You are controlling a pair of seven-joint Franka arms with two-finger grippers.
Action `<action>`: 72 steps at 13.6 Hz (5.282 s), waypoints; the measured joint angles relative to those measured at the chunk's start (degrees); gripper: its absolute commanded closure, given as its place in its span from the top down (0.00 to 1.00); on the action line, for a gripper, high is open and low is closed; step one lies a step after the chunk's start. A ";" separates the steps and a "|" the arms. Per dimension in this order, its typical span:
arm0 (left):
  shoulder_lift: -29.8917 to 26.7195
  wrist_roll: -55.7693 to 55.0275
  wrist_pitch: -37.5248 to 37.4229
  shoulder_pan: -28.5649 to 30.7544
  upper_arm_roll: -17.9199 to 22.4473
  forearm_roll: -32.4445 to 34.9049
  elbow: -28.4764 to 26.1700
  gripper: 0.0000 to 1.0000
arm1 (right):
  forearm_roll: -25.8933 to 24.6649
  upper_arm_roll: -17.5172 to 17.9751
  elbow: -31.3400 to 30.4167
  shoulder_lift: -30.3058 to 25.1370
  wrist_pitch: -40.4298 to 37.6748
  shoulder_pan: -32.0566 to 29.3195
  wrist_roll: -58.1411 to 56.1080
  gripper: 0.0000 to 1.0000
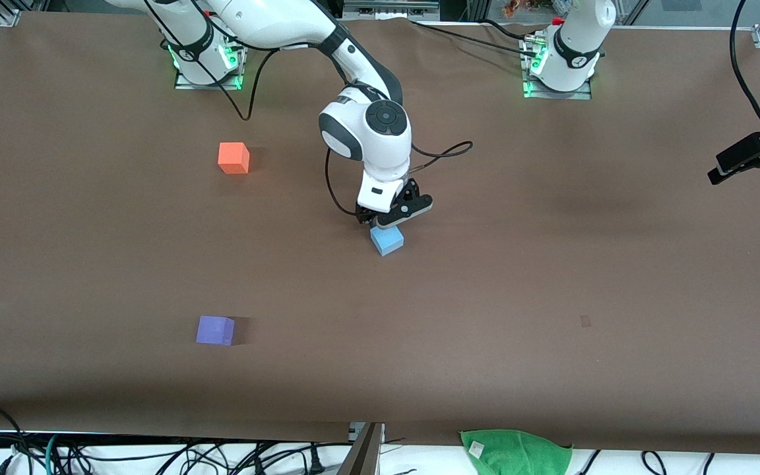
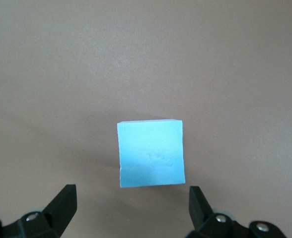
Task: Place blue block between orange and purple blocks
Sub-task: 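Lower the right gripper onto the light-blue cube and close on it, then lift the light-blue cube off the table with the right gripper, then carry the cube between the orange and purple cubes and open the right gripper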
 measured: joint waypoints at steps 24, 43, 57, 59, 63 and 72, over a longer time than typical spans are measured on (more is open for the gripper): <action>0.85 0.14 -2.14 -0.09 -2.40 1.54 0.86 1.00 | -0.16 -0.81 1.80 4.53 6.21 -0.50 -0.52 0.99; 1.38 0.14 -2.19 -0.10 -2.82 1.54 0.86 1.00 | -0.15 -2.20 3.01 6.24 8.84 -2.29 -0.53 0.31; 1.40 0.14 -2.20 -0.11 -2.86 1.54 0.86 1.00 | 9.98 -5.95 -14.52 -11.07 -7.50 -29.85 -13.54 0.32; 1.40 0.14 -2.20 -0.11 -2.86 1.54 0.86 1.00 | 9.98 -5.94 -18.21 -12.34 -4.17 -29.36 -10.92 0.32; 1.41 0.14 -2.20 -0.11 -2.86 1.54 0.86 1.00 | 9.98 -5.98 -30.94 -15.48 9.73 -29.14 -10.05 0.32; 1.41 0.14 -2.20 -0.11 -2.86 1.54 0.86 1.00 | 9.96 -5.99 -41.35 -17.81 23.35 -29.06 -10.47 1.00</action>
